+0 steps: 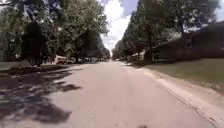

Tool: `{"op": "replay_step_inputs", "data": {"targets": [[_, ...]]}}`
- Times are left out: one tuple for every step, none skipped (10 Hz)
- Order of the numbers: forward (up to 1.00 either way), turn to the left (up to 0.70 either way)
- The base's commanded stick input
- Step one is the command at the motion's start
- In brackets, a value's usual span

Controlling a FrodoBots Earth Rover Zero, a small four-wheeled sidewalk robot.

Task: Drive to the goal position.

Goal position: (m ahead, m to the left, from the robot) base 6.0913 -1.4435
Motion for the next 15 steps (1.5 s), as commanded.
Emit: {"op": "replay_step_inputs", "data": {"targets": [[0.7, 0.0], [0.7, 0.0], [0.7, 0.0], [0.7, 0.0], [0.7, 0.0], [0.7, 0.0], [0.7, 0.0], [0.7, 0.0], [0.7, 0.0], [0.7, 0.0], [0.7, 0.0], [0.7, 0.0], [0.7, 0.0], [0.7, 0.0], [0.7, 0.0]]}}
